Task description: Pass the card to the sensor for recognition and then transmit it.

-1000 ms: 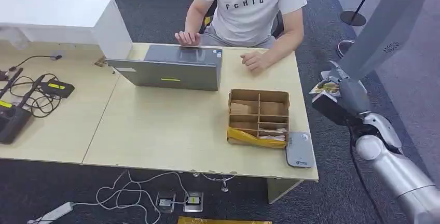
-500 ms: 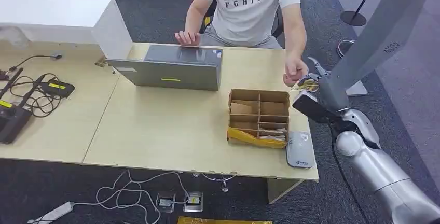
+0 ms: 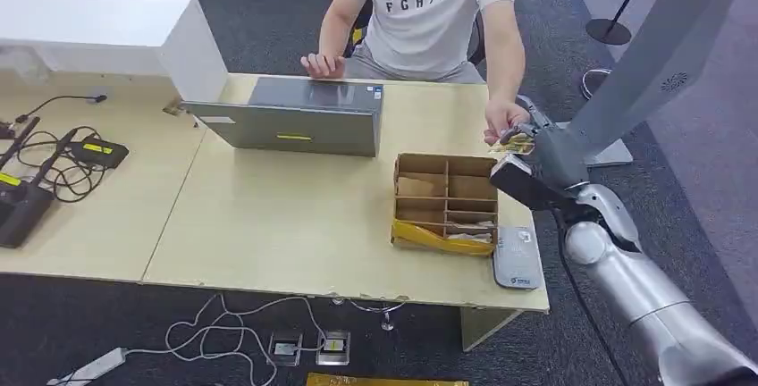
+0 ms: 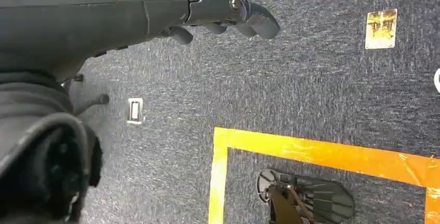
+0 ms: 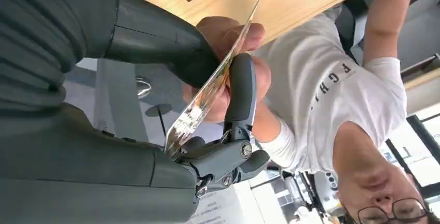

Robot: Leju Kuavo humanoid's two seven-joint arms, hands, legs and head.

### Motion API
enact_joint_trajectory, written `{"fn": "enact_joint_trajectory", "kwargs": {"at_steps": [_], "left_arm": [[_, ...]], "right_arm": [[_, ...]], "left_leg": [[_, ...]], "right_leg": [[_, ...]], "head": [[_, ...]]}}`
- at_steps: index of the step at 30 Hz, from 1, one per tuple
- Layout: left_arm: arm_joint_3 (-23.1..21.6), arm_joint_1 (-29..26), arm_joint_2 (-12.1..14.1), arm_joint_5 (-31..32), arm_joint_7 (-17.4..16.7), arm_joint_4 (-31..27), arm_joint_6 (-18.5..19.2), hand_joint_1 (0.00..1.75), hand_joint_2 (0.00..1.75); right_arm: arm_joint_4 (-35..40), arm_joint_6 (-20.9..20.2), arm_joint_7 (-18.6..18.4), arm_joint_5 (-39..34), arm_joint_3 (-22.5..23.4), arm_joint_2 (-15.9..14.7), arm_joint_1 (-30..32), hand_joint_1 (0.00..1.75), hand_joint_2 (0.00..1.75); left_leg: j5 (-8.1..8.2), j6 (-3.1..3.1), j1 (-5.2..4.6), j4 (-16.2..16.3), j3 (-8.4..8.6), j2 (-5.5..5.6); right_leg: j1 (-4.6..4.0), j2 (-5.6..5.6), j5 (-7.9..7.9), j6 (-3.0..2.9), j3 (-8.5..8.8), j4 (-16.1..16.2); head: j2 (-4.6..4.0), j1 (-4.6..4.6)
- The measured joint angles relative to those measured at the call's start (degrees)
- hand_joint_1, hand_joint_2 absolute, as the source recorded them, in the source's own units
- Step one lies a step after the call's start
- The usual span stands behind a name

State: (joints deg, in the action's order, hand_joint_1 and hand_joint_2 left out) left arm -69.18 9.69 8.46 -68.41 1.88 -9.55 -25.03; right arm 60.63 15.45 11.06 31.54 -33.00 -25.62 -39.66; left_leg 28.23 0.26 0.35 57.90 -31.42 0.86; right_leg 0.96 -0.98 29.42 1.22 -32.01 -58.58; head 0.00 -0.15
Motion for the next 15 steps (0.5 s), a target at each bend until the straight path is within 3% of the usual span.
{"fn": "enact_joint_trajectory", "kwargs": {"at_steps": [15], "left_arm": [[-1.11,-0.02,-0.04,0.0,0.0,0.0,0.0,0.0,0.0]], "right_arm": [[-2.21,0.0,0.0,0.02,0.5,1.35,-0.69,1.75,1.75]], "left_leg": [[0.0,0.0,0.0,0.0,-0.02,-0.01]], "right_leg": [[0.0,0.01,0.0,0.0,-0.04,0.0]], "head": [[0.0,0.0]]}}
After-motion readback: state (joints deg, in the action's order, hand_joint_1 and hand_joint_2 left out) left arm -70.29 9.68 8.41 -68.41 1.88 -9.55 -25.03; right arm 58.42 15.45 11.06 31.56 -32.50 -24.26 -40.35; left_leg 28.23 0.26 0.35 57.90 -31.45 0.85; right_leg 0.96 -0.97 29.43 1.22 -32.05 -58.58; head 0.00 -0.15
